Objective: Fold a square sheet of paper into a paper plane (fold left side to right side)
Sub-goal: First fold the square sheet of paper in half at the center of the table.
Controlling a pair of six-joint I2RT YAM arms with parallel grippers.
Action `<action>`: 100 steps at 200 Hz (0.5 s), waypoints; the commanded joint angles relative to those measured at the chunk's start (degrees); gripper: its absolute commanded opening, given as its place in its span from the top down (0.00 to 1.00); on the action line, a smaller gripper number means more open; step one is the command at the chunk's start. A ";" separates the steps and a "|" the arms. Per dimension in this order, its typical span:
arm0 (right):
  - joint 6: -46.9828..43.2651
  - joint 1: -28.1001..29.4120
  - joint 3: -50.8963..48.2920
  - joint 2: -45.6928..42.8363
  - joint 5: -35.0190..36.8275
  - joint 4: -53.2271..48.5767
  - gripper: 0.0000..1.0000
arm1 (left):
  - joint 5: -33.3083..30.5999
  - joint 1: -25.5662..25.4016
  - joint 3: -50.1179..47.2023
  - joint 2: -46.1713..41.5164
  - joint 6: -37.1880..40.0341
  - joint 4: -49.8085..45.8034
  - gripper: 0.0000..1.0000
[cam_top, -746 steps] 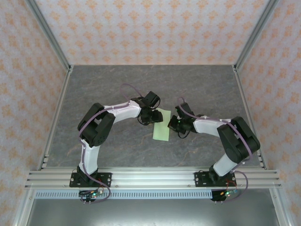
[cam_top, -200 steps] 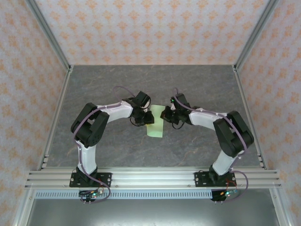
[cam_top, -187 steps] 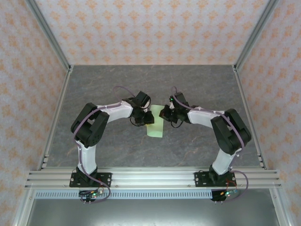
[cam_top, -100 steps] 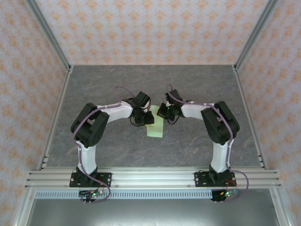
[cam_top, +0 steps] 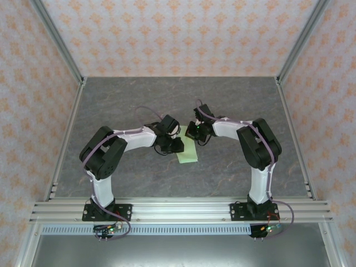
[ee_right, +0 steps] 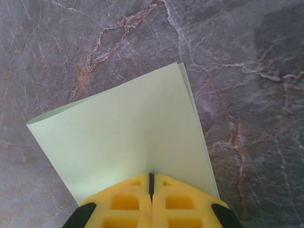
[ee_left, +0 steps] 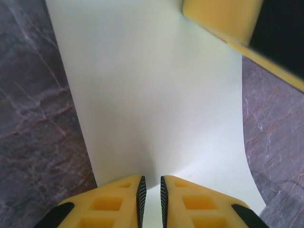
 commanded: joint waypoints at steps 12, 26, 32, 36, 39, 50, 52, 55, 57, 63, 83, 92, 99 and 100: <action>-0.28 0.19 -1.17 3.71 4.46 -7.51 1.00 | 1.57 -2.43 -5.38 -2.60 -1.10 -1.29 0.81; -0.22 0.19 -1.13 3.70 4.40 -7.61 1.00 | 1.61 -2.91 -7.43 -3.73 -2.06 0.20 0.81; -0.27 0.19 -1.13 3.80 4.34 -7.59 0.99 | 1.77 -3.00 -8.26 -4.17 -2.58 1.06 0.81; -0.26 0.19 -1.13 3.78 4.29 -7.55 1.00 | 1.86 -3.21 -8.73 -4.37 -2.94 1.63 0.81; -0.28 0.19 -1.13 3.78 4.24 -7.61 1.00 | 1.96 -3.31 -9.14 -4.59 -3.24 2.09 0.80; -0.26 0.19 -1.20 3.90 4.21 -7.58 1.00 | 2.18 -3.74 -10.64 -5.24 -4.35 3.79 0.81; -0.28 0.19 -1.21 3.88 4.16 -7.58 0.99 | 2.22 -3.83 -10.83 -5.38 -4.52 4.07 0.81; -0.28 0.19 -1.22 3.90 4.18 -7.54 0.99 | 2.23 -3.96 -11.20 -5.52 -4.72 4.45 0.81; -0.28 0.19 -1.22 3.83 4.17 -7.57 0.99 | 2.23 -4.08 -11.45 -5.61 -4.88 4.65 0.81; -0.28 0.19 -1.29 3.96 4.12 -7.62 0.99 | 2.15 -4.35 -12.03 -5.89 -5.32 5.27 0.81; -0.22 0.28 -1.33 4.16 4.02 -7.57 1.00 | 2.45 -5.00 -14.03 -6.56 -6.86 7.76 0.81; -0.23 0.28 -1.40 4.10 3.89 -7.57 0.99 | 2.64 -5.19 -14.96 -7.11 -7.98 9.25 0.81; -0.32 0.28 -1.49 4.15 3.84 -7.52 0.99 | 2.88 -5.25 -15.69 -7.54 -8.70 10.33 0.80; -0.35 0.28 -1.53 4.11 3.84 -7.50 0.99 | 2.91 -5.27 -15.84 -7.66 -8.81 10.39 0.81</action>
